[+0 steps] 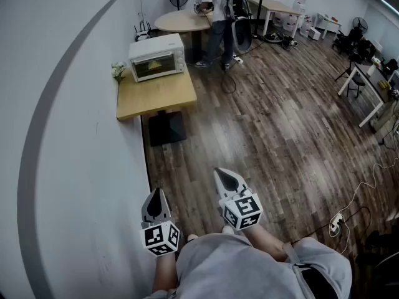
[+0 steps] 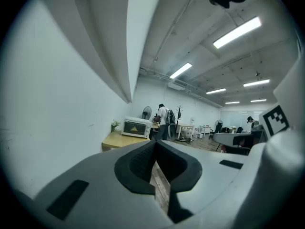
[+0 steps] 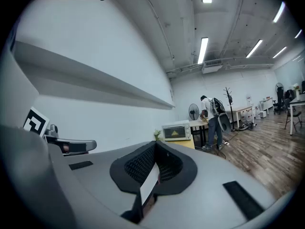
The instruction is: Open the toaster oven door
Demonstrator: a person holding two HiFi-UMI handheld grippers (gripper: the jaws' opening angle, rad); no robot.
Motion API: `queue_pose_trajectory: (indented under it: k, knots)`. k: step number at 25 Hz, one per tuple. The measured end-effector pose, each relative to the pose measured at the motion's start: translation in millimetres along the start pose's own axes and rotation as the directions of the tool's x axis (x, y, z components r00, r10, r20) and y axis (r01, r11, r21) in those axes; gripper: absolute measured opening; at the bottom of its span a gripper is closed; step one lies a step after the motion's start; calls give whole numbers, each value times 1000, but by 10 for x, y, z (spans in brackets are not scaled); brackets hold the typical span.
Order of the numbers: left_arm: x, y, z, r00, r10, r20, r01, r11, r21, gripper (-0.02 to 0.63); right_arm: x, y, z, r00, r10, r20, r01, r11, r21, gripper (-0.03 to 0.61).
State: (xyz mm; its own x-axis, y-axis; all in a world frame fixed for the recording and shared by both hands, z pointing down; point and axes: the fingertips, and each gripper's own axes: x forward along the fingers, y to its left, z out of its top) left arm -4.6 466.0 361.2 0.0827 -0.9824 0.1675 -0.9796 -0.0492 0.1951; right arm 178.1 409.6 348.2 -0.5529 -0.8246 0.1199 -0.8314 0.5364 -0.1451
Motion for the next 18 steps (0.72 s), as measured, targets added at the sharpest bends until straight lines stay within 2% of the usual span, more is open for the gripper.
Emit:
queue_pose_trajectory:
  k: [12, 18]
  knots:
    - [-56, -79, -11, 1000, 7, -3, -7, 1000, 5, 3, -90, -22, 12, 1000, 2, 4, -2, 1000, -5, -2]
    - [-10, -154, -12, 1000, 27, 2, -27, 1000, 7, 3, -103, -131, -58, 1000, 7, -30, -7, 1000, -4, -2]
